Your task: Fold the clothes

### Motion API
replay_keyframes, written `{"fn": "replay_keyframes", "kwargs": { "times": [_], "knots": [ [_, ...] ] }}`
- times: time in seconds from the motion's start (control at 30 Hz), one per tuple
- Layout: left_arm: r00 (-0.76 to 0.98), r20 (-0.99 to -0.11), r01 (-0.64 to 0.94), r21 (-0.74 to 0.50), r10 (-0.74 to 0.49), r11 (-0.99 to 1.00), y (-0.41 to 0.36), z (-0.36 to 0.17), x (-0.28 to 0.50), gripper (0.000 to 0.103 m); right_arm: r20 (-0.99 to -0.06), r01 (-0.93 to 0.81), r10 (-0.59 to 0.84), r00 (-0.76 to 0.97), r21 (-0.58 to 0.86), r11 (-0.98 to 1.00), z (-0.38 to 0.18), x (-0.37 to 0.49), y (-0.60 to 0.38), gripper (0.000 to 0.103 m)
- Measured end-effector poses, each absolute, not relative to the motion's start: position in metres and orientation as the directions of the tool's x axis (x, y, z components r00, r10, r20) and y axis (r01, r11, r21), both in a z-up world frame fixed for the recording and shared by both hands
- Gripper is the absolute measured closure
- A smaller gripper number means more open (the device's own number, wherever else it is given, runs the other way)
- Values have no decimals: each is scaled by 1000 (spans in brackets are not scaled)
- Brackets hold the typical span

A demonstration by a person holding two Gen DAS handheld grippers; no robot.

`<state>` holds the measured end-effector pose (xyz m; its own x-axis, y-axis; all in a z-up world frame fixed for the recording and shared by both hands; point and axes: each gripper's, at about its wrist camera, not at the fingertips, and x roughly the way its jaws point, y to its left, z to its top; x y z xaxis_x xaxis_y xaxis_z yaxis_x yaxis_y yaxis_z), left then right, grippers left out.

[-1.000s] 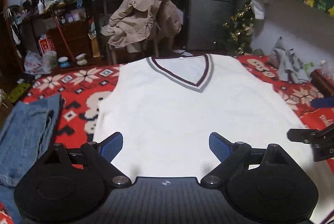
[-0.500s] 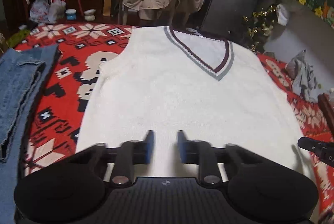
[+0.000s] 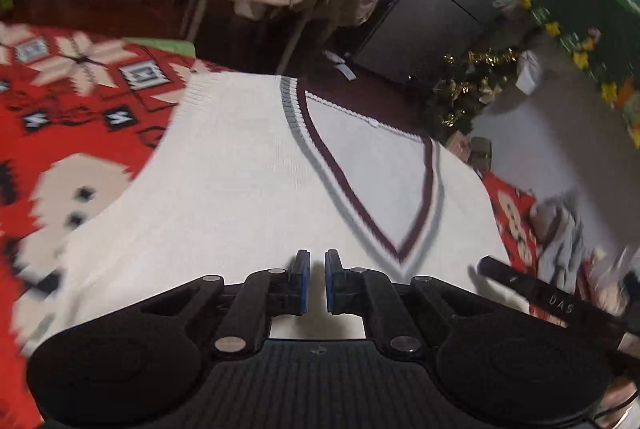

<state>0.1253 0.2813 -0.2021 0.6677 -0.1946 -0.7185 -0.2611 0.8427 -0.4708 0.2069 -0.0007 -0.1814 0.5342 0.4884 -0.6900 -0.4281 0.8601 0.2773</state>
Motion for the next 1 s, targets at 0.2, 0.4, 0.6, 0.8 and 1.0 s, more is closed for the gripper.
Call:
{"fn": "replay_keyframes", "kwargs": {
  "times": [0.2,0.4,0.6,0.8,1.0],
  "knots": [
    [675,-707,-207,-459,-214,864,292,-204,154,100,-674,-398,519,526,344,850,-205,251,-2,102],
    [680,-701,-204,-462,-214,863,312,-198,156,100,-666,-351,488,565,341,872,-208,288,-27,101],
    [672,-704,-142,-430,-232,892,303,-173,115,100,-642,-365,540,544,399,841,-184,276,-55,95],
    [636,-713,-72,-436,-296,897,278,-163,36,100,-673,-426,575,466,400,812,-168,196,-86,94],
    [602,-711,-70,-501,-364,863,258,-171,-33,100,-739,-476,555,382,357,804,-165,105,-113,93]
  ]
}}
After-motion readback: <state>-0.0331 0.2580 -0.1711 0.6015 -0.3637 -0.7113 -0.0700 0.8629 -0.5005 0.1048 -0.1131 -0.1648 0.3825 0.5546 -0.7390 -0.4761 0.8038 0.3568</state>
